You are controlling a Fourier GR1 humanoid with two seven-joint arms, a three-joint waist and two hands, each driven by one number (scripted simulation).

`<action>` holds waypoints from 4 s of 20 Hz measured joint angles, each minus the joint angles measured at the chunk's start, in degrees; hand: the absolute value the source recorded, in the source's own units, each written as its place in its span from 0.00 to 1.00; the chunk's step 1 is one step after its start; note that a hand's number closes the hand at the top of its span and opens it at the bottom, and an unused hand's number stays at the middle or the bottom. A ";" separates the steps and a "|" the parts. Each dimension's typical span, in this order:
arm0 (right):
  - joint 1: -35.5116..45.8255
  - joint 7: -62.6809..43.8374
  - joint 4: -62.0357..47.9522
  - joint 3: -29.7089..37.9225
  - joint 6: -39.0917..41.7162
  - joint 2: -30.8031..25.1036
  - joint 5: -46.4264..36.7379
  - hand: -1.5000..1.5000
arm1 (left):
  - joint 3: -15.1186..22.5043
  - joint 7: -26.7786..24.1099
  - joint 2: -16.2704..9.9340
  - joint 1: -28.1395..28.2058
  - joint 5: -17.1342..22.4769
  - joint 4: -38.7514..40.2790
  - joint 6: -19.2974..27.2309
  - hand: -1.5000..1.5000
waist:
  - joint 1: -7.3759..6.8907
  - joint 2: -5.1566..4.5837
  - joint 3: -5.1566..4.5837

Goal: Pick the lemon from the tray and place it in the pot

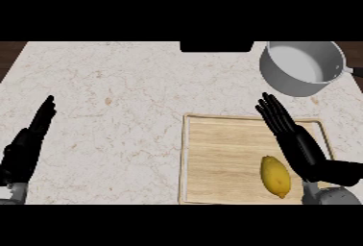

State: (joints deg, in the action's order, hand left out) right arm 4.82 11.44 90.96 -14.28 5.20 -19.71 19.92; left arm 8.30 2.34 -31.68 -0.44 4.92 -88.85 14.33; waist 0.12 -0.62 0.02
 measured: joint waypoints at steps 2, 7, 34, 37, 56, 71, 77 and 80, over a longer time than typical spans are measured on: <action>0.12 -1.81 0.04 0.31 -3.43 0.93 -2.14 1.00 | -0.44 0.37 0.32 -0.75 -0.60 1.68 -0.18 0.50 | 0.02 0.25 -0.01; -1.66 -8.79 1.51 2.57 -17.23 -1.84 -12.72 1.00 | -2.85 3.79 -0.73 0.02 -0.96 5.04 1.50 0.50 | 1.31 0.65 -0.72; -26.46 -60.49 28.87 -6.10 -19.39 -1.05 -74.14 0.00 | -2.43 17.37 0.81 -2.91 -0.16 6.33 2.46 0.50 | 0.53 0.44 -0.87; -24.93 -68.80 33.54 -9.89 -10.27 0.72 -75.22 0.00 | -2.16 18.26 0.93 -3.96 -0.18 6.46 2.02 0.50 | -0.30 0.35 -0.74; -13.69 -78.16 33.32 -9.24 9.89 17.01 -81.07 0.00 | -3.36 18.55 2.56 -6.18 -1.54 8.47 0.72 0.50 | -0.52 0.47 -0.13; -9.36 -75.44 23.75 -2.90 12.77 19.25 -81.63 0.00 | -4.75 19.99 4.03 -6.06 -3.69 7.52 -0.29 0.50 | -0.26 0.59 -0.04; -9.99 -74.69 21.61 -1.30 12.86 19.33 -79.99 0.00 | -5.08 19.61 5.32 -4.89 -4.84 6.77 -0.42 0.50 | -0.24 0.62 -0.04; -9.58 -74.29 19.82 -0.62 12.20 19.36 -79.24 0.00 | -5.75 19.73 5.66 -5.14 -5.24 7.09 -0.93 0.50 | -0.21 0.61 -0.03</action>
State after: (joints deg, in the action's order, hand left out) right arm -4.76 -62.85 110.78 -14.90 17.40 -0.36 -59.32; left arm 2.55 22.07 -26.02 -5.59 -0.32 -81.76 13.41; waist -0.09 -0.01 0.00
